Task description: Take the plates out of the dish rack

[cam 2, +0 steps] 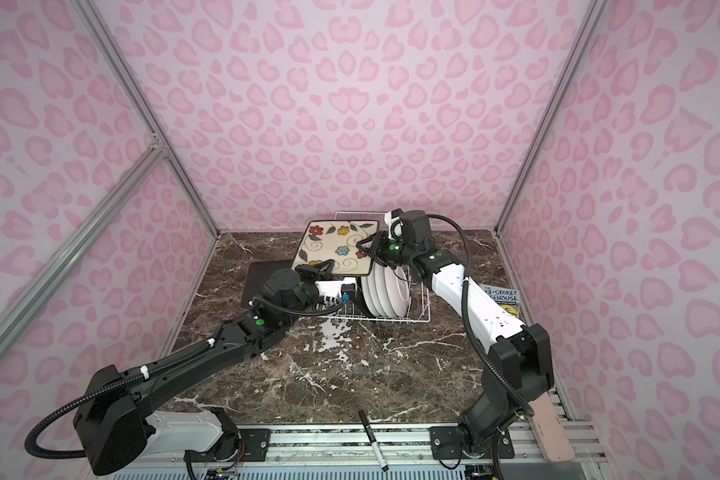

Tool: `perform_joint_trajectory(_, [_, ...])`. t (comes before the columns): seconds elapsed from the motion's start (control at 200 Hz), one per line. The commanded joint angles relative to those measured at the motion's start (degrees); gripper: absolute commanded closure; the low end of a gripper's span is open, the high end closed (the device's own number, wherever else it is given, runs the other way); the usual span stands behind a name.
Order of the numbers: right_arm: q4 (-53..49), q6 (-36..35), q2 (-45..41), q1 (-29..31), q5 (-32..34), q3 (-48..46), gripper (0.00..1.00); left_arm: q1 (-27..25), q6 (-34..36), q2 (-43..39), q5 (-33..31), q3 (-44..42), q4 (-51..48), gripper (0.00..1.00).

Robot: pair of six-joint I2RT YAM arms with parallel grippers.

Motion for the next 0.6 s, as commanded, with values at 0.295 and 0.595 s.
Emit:
perform_joint_trajectory(0.295, [2.6, 1.1, -0.4, -0.6, -1.7, -1.1, 0.88, 0.0, 1.0, 1.0, -2.4, 1.2, 12.2, 0.96])
perform_joint_trajectory(0.595, [4.0, 2.0, -1.3, -1.2, -1.8, -1.9, 1.00, 0.0, -1.1, 2.0, -3.5, 2.5, 11.0, 0.78])
